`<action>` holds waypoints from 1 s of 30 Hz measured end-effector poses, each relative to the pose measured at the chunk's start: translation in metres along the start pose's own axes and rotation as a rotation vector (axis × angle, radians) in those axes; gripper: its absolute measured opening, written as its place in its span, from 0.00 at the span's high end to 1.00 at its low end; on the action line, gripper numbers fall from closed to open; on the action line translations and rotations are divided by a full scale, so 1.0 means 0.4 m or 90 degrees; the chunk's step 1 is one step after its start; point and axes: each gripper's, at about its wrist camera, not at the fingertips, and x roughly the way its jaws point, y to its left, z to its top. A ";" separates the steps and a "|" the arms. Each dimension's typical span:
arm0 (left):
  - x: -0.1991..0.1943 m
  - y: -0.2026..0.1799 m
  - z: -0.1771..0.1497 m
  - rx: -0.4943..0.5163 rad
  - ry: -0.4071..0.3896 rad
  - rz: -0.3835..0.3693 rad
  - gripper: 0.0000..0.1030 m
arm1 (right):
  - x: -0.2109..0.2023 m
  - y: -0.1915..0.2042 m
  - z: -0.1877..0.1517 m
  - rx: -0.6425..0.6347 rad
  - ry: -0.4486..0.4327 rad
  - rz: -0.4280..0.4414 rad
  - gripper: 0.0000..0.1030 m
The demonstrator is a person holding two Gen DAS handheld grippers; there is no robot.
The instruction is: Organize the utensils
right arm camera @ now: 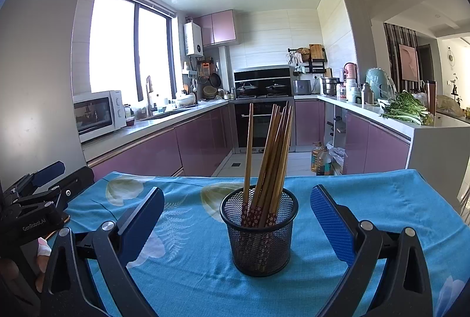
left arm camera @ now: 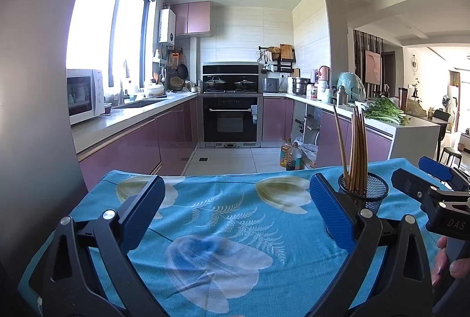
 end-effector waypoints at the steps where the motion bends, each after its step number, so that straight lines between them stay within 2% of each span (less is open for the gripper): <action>1: 0.000 0.000 0.000 0.000 0.000 0.000 0.06 | 0.000 0.000 0.000 0.000 0.000 0.000 0.06; 30: 0.008 -0.003 0.010 0.000 -0.003 0.003 0.06 | -0.005 0.009 0.003 0.003 -0.003 -0.005 0.06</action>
